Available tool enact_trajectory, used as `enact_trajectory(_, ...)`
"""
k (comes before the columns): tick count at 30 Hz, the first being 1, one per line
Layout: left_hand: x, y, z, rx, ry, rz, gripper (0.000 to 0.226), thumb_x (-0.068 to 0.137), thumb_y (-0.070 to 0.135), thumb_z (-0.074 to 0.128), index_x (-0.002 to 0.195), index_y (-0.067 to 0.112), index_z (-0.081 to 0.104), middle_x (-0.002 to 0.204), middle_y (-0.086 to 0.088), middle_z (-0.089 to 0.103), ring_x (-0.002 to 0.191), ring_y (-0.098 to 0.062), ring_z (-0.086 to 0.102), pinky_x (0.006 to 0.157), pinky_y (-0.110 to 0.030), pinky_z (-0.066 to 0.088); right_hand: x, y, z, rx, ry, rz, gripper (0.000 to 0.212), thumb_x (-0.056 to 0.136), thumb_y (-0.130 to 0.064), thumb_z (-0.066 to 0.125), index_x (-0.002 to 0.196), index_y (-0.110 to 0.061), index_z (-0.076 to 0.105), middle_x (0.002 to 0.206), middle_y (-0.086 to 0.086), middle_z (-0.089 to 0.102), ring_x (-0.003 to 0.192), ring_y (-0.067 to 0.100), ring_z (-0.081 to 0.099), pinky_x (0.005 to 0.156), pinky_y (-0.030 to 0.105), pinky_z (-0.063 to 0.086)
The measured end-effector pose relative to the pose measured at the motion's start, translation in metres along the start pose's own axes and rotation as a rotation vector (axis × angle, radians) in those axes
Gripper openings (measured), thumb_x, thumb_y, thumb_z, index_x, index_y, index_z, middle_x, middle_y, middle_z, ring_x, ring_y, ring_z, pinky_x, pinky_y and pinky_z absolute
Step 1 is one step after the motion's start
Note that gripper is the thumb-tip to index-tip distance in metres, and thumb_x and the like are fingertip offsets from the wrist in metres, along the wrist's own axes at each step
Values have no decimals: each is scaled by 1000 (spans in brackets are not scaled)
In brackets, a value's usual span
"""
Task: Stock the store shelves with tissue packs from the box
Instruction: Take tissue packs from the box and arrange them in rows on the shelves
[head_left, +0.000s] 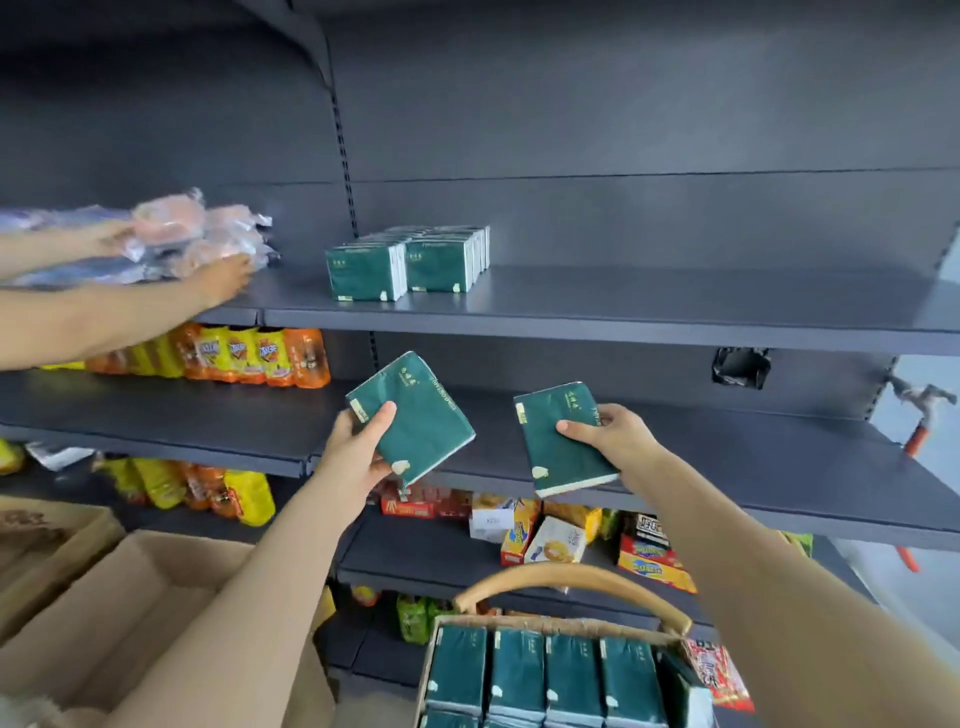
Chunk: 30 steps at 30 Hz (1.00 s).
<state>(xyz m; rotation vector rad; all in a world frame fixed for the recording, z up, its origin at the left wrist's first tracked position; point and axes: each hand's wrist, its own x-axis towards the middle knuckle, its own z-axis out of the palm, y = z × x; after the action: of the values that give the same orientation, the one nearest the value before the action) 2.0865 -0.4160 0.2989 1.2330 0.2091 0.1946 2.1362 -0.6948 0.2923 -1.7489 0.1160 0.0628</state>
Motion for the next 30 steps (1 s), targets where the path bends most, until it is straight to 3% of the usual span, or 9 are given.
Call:
enact_trajectory(5,0,58,6,-67,-51,84,15,93,16,57,106,24,59,111,-2,66,100,-20,63,78,-40,52,-2,-58,1,-23,72,-108,43,72,-24,82,104,-7,60,96,6,70,88,24,68,84,39,55)
enact_trajectory(7,8,77,8,-56,-78,134,20,92,15,59,111,23,58,117,-3,65,105,-21,62,81,-40,52,4,-77,5,-63,85,-164,43,71,-24,82,106,-7,63,96,6,71,88,24,68,86,40,55)
enact_trajectory(10,29,101,5,-39,-60,194,41,88,14,64,125,12,49,123,-6,62,105,-21,63,69,-36,56,16,-108,12,-187,101,-242,35,73,-26,81,100,-9,65,89,3,69,85,23,67,80,36,55)
enact_trajectory(14,69,124,-3,-6,-61,261,46,87,12,66,124,21,40,122,-4,58,103,-22,63,72,-39,55,40,-148,28,-304,144,-302,31,75,-28,79,95,-12,63,95,6,69,90,25,67,83,38,54)
enact_trajectory(21,163,153,-20,15,-138,289,49,87,13,66,129,9,40,122,-7,59,101,-20,64,69,-35,57,105,-200,75,-438,275,-375,58,72,-29,81,116,-10,49,106,2,56,94,19,55,79,31,47)
enact_trajectory(26,228,166,-29,-17,-122,330,47,85,12,68,124,8,42,122,-9,58,103,-20,63,69,-34,57,160,-226,114,-745,272,-475,49,73,-29,79,113,-11,56,103,-1,59,90,16,53,75,26,43)
enact_trajectory(30,260,168,-27,-77,-100,342,39,86,12,67,116,14,41,119,-6,57,100,-16,63,73,-33,53,200,-229,142,-895,241,-537,48,73,-30,79,113,-13,59,106,0,64,100,22,58,77,27,46)
